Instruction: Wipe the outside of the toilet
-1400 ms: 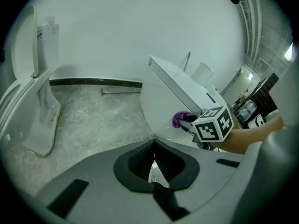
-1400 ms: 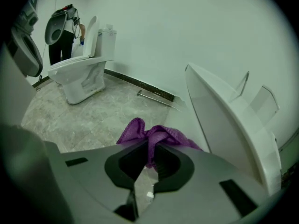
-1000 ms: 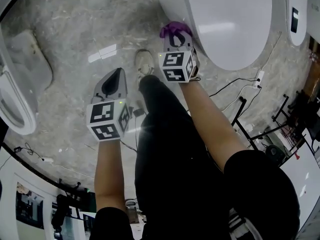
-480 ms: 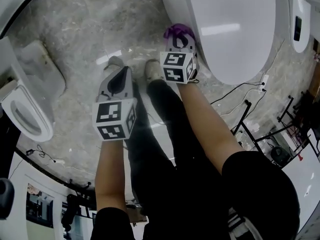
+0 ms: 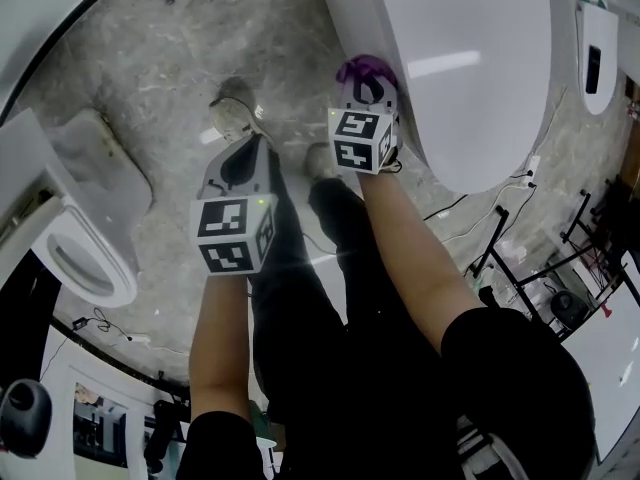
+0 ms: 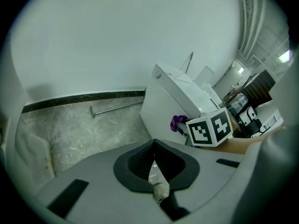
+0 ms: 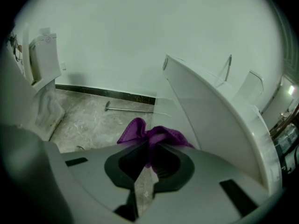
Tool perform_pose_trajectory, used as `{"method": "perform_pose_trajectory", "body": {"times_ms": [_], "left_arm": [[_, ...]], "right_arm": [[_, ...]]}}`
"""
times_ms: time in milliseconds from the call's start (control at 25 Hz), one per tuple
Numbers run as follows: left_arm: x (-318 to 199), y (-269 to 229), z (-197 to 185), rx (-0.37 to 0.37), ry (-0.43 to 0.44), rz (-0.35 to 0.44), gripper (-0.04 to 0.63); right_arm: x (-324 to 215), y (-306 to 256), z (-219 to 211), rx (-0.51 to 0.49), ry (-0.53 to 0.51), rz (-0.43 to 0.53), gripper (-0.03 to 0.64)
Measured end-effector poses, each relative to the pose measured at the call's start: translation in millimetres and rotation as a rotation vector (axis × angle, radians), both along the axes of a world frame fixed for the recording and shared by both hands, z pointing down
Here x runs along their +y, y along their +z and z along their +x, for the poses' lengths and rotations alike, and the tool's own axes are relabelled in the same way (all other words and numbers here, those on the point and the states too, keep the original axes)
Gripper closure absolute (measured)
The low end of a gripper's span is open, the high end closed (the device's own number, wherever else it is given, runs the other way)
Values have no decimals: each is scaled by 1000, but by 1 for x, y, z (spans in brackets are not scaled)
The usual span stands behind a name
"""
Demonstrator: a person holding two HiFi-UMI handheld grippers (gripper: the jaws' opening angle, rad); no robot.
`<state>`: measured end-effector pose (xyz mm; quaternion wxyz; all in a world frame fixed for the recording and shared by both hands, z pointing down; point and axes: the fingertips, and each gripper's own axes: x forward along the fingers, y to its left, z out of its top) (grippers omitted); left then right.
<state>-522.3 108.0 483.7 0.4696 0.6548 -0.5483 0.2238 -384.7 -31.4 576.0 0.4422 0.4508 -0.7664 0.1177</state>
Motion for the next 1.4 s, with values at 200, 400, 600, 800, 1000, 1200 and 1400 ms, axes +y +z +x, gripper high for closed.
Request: {"method": "perform_pose_trajectory", "body": {"times_ms": [200, 400, 600, 800, 1000, 1200, 1400], "left_arm": [[-34, 9, -42, 9, 51, -7, 586], [-75, 15, -85, 15, 96, -2, 586], [-97, 24, -112, 19, 157, -9, 586], [-117, 29, -127, 31, 206, -6, 586], [-124, 34, -139, 46, 247, -14, 586], [-130, 43, -153, 52, 271, -31, 586], [-143, 49, -172, 59, 250, -35, 586]], "right_arm": [[-36, 4, -33, 18, 49, -1, 575], [-80, 9, -68, 23, 103, 13, 575], [-110, 14, -92, 39, 133, 26, 575], [-140, 16, -112, 33, 158, 39, 575], [-170, 14, -135, 18, 174, 55, 575], [-207, 10, -159, 7, 184, 97, 575], [-246, 11, -187, 3, 164, 120, 575]]}}
